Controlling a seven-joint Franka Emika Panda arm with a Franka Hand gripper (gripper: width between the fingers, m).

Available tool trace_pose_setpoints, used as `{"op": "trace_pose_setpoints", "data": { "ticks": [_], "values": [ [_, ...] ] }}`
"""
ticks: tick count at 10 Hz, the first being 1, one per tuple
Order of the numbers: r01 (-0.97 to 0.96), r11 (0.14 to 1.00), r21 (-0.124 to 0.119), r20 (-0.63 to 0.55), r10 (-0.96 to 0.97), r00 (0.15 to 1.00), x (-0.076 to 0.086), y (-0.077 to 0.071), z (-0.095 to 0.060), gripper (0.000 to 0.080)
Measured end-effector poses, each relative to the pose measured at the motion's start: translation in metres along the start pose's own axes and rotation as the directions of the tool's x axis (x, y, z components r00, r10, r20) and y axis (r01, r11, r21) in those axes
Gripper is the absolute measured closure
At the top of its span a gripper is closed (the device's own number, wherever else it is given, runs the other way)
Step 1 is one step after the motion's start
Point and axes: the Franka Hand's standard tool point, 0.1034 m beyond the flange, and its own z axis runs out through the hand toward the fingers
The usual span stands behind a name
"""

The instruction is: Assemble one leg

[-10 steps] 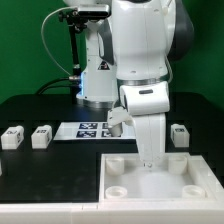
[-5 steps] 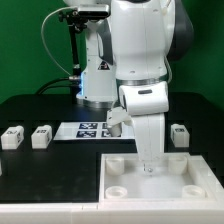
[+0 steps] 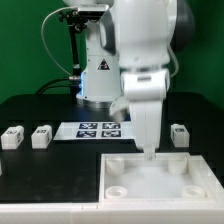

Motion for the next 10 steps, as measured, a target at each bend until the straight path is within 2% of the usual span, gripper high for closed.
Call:
{"op": "trace_pose_setpoints", "data": {
  "ticks": [2,3,5,6,7,8,9,10],
  "values": [
    [-0.066,0.998,-0.013,0.005,0.066,0.998,0.018,-0.016,-0.015,0.0151],
    [-0.231,0.973,-0.015,0.002,0.231,0.973,0.026,-0.023,-0.019,0.0151],
    [-0.491,0.871,-0.014,-0.015,0.491,0.871,0.047,-0.040,-0.016,0.0151],
    [-0.558,0.830,-0.019,-0.056,0.556,0.829,0.045,-0.038,-0.010,0.0151],
    [-0.649,0.761,-0.005,-0.050,0.648,0.760,0.045,-0.039,-0.009,0.0151],
    [-0.685,0.729,-0.003,-0.052,0.684,0.728,0.047,-0.040,-0.009,0.0151],
    [-0.803,0.596,0.014,-0.047,0.803,0.595,0.050,-0.043,-0.009,0.0151],
    [-0.884,0.466,0.026,-0.019,0.885,0.466,0.062,-0.054,-0.009,0.0151]
  ]
}}
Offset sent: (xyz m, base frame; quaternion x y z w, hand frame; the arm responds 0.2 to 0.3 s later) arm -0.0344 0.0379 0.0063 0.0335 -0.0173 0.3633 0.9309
